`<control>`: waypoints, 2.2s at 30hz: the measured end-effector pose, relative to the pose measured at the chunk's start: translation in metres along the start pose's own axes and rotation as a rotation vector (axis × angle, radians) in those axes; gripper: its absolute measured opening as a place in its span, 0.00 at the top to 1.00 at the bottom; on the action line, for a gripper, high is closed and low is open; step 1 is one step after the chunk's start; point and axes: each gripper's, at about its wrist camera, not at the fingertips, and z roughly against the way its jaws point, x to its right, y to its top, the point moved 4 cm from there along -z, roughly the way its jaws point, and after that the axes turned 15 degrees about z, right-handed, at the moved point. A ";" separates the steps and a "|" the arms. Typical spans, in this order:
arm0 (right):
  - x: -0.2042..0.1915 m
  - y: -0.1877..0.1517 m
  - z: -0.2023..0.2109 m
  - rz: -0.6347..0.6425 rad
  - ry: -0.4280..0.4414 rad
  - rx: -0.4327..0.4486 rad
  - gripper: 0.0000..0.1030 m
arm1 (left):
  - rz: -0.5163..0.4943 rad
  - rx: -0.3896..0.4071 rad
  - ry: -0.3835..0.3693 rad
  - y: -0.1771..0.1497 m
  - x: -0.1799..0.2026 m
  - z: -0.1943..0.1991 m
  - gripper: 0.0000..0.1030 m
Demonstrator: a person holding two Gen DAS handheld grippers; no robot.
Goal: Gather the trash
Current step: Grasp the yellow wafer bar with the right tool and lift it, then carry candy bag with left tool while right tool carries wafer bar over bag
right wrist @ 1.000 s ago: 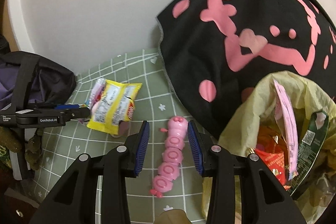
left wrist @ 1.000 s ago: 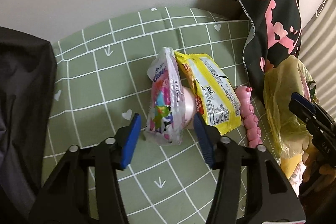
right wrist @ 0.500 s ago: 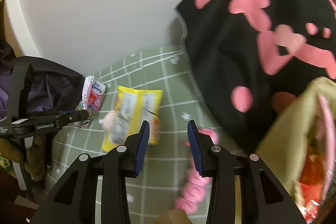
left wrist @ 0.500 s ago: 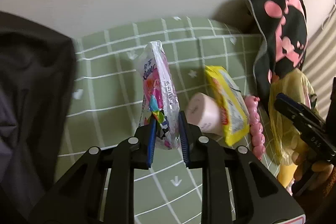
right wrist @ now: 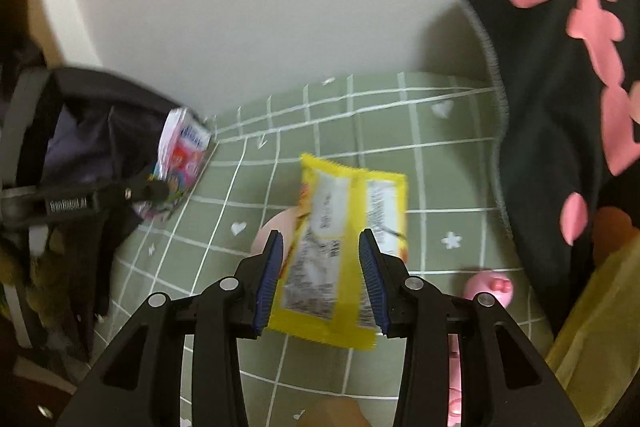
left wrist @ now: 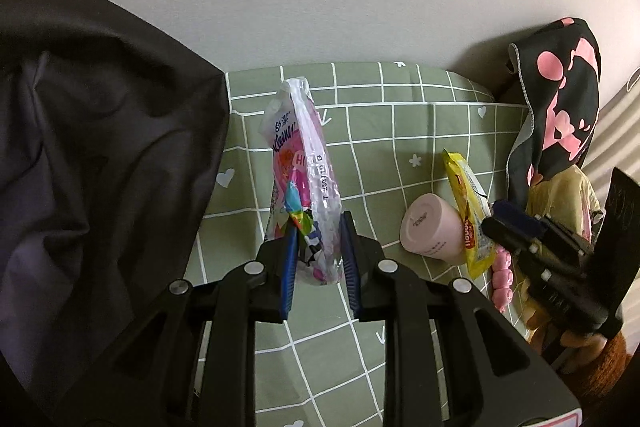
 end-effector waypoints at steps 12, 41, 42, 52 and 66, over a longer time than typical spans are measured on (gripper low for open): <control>0.003 -0.012 -0.008 0.025 -0.067 -0.067 0.79 | -0.012 -0.017 -0.027 -0.002 0.003 0.001 0.81; 0.061 0.005 0.189 -0.012 -0.375 0.201 0.88 | -0.291 0.094 -0.206 -0.007 0.148 0.065 0.81; 0.066 0.003 0.199 -0.022 -0.397 0.213 0.88 | -0.309 0.098 -0.222 -0.008 0.158 0.068 0.81; 0.116 -0.042 0.273 -0.142 -0.579 0.231 0.88 | -0.496 0.052 -0.366 -0.035 0.259 0.067 0.81; 0.169 -0.117 0.308 -0.302 -0.690 0.175 0.88 | -0.672 -0.178 -0.464 -0.112 0.352 0.002 0.81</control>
